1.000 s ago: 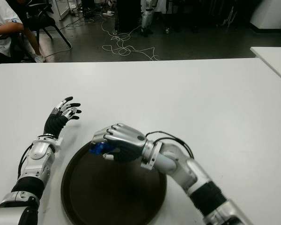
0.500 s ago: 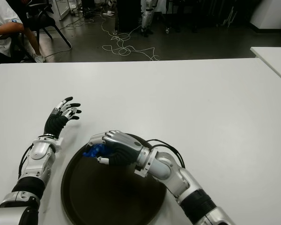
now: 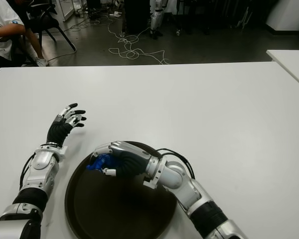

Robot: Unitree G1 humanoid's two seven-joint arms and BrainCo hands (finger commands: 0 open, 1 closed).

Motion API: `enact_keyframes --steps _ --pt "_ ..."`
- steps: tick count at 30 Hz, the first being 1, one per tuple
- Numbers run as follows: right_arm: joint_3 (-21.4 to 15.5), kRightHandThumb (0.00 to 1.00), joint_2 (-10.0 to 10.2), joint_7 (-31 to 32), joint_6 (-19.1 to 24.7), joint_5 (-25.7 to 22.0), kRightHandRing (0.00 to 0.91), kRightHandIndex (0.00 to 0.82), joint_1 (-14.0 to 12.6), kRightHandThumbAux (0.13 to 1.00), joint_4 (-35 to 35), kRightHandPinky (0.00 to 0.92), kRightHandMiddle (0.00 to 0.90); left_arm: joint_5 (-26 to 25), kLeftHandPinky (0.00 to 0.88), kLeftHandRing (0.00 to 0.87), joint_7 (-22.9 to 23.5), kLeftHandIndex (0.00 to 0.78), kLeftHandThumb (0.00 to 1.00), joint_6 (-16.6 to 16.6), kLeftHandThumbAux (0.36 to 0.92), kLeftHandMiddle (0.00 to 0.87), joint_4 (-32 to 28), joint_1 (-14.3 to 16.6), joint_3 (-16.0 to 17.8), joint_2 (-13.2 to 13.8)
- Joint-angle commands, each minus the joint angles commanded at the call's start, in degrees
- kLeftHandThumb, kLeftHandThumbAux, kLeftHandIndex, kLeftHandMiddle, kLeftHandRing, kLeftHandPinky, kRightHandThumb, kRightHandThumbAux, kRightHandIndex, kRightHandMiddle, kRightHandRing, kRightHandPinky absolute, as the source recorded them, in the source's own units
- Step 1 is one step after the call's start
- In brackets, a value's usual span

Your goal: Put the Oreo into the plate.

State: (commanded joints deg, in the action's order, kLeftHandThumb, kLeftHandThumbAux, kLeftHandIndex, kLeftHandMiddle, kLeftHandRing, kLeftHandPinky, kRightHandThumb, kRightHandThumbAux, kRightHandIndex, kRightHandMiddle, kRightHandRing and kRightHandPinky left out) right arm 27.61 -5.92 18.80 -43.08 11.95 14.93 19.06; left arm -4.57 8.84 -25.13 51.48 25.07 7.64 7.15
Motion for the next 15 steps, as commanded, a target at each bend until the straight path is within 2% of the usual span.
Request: enact_keyframes --steps 1,2,3,4,5,6,8,10,11,15 --pt "-0.17 0.677 -0.06 0.37 -0.59 -0.25 0.594 0.421 0.69 0.74 1.42 0.575 0.579 0.04 0.377 0.332 0.05 0.165 0.251 -0.01 0.618 0.306 0.08 0.03 -0.02 0.07" --pt "-0.31 0.433 -0.1 0.65 -1.13 -0.43 0.471 0.333 1.23 0.753 2.58 0.441 0.46 0.07 0.38 0.337 0.08 0.166 0.248 -0.02 0.617 0.308 0.13 0.06 -0.05 0.12" --pt "-0.29 0.346 -0.32 0.9 -1.41 -0.11 0.428 0.301 1.62 0.758 3.51 0.393 0.417 0.13 0.382 0.339 0.09 0.166 0.247 -0.05 0.617 0.309 0.17 0.1 -0.08 0.19" --pt "-0.27 0.221 -0.46 1.07 -1.61 0.18 0.334 0.235 1.84 0.753 4.12 0.283 0.33 0.17 0.385 0.343 0.09 0.165 0.244 -0.07 0.616 0.31 0.18 0.12 -0.11 0.24" --pt "-0.18 0.177 -0.58 1.06 -1.99 0.75 0.3 0.212 2.04 0.751 4.66 0.244 0.299 0.23 0.386 0.344 0.1 0.165 0.243 -0.09 0.616 0.311 0.17 0.13 -0.15 0.29" --pt "-0.14 0.113 -0.63 1.04 -2.33 1.13 0.228 0.164 2.21 0.744 5.1 0.166 0.234 0.26 0.384 0.345 0.11 0.165 0.236 -0.1 0.615 0.312 0.17 0.14 -0.18 0.33" --pt "0.0 0.046 -0.72 1.04 -2.92 1.88 0.133 0.101 2.58 0.733 5.69 0.074 0.148 0.37 0.379 0.345 0.14 0.163 0.224 -0.1 0.613 0.312 0.04 0.12 -0.27 0.44" --pt "0.15 0.023 -0.85 1.05 -3.14 2.52 0.091 0.074 2.82 0.727 6.19 0.038 0.109 0.45 0.376 0.344 0.17 0.162 0.217 -0.1 0.611 0.312 -0.11 0.08 -0.34 0.53" --pt "0.23 0.015 -0.93 1.05 -3.17 2.85 0.058 0.048 2.9 0.71 6.44 0.024 0.071 0.49 0.381 0.344 0.18 0.159 0.212 -0.1 0.607 0.312 -0.19 0.06 -0.37 0.57" --pt "0.38 0.003 -1.29 0.74 -2.87 4.58 0.015 0.013 3.36 0.675 7.05 0.006 0.019 0.54 0.392 0.347 0.26 0.157 0.206 0.09 0.603 0.314 -0.43 0.03 -0.39 0.61"
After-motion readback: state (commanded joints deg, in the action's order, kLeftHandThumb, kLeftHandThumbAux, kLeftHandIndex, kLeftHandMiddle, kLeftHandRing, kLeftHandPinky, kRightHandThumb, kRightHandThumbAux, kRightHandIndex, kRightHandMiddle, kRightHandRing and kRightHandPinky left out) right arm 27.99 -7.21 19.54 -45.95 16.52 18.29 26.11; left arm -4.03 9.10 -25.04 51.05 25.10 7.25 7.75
